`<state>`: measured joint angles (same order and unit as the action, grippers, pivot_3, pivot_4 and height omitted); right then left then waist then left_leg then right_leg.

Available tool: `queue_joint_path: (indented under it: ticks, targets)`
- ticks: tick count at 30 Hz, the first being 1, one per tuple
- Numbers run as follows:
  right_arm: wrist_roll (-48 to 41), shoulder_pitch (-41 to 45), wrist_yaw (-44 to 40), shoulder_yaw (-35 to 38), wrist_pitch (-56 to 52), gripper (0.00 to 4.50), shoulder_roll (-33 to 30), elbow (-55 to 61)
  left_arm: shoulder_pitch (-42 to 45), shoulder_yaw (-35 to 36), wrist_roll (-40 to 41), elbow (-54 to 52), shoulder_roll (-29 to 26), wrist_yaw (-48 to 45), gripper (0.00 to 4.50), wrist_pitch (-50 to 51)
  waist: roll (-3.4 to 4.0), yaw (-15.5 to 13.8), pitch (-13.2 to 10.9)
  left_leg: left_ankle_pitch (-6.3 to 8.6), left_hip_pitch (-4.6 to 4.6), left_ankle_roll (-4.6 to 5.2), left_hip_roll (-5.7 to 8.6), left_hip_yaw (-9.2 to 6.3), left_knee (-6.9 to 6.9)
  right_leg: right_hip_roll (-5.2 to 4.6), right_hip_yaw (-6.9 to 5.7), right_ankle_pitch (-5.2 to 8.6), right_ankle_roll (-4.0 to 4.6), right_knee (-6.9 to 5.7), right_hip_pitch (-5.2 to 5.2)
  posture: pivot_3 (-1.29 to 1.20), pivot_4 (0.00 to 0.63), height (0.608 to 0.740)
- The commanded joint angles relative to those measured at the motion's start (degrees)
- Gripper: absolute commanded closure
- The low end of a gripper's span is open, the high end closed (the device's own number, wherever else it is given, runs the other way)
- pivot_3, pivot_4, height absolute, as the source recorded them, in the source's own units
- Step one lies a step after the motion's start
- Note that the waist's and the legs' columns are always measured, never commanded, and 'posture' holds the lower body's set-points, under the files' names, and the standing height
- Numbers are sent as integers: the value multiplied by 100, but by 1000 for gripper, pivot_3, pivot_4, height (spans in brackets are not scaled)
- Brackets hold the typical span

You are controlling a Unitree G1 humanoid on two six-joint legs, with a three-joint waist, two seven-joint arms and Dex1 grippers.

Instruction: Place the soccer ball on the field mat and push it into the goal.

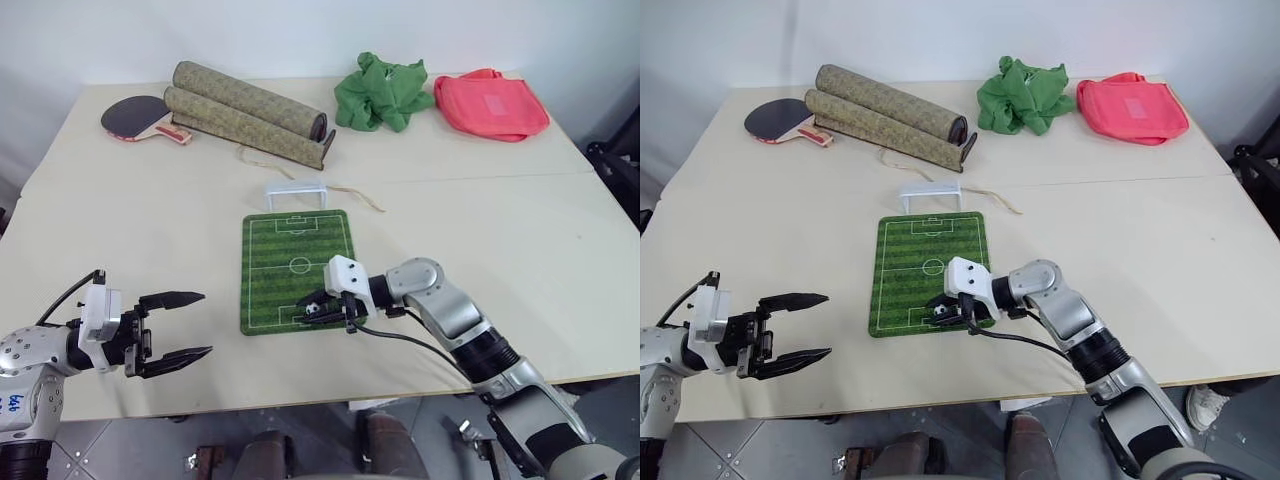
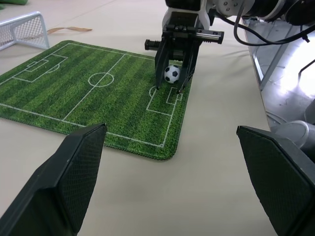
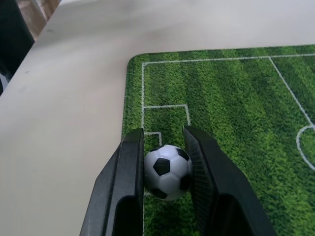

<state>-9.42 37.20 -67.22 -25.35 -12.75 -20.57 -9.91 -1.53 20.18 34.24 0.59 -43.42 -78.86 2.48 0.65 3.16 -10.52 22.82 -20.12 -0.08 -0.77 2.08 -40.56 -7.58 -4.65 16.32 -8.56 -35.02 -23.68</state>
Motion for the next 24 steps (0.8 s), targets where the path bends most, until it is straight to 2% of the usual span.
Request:
queue_joint_path:
  ticks: [1,19,24]
  targets:
    - [73,134,132,102,113,3669,179,-146,-112,-10,-2,-146,25,39,0,-37,0,6,0,0,0,0,0,0,0,0,0,0,0,0,0,0,150,740]
    - [323,159,151,-19,33,3669,635,-581,-89,36,46,-130,-78,178,0,61,0,15,0,0,1,0,-1,-1,-3,0,0,0,0,-4,0,0,150,740]
    - [298,159,54,2,74,1999,604,-571,-24,2,30,-94,-68,195,0,53,0,17,0,0,2,0,-1,-1,-6,-1,1,0,0,-7,0,0,150,740]
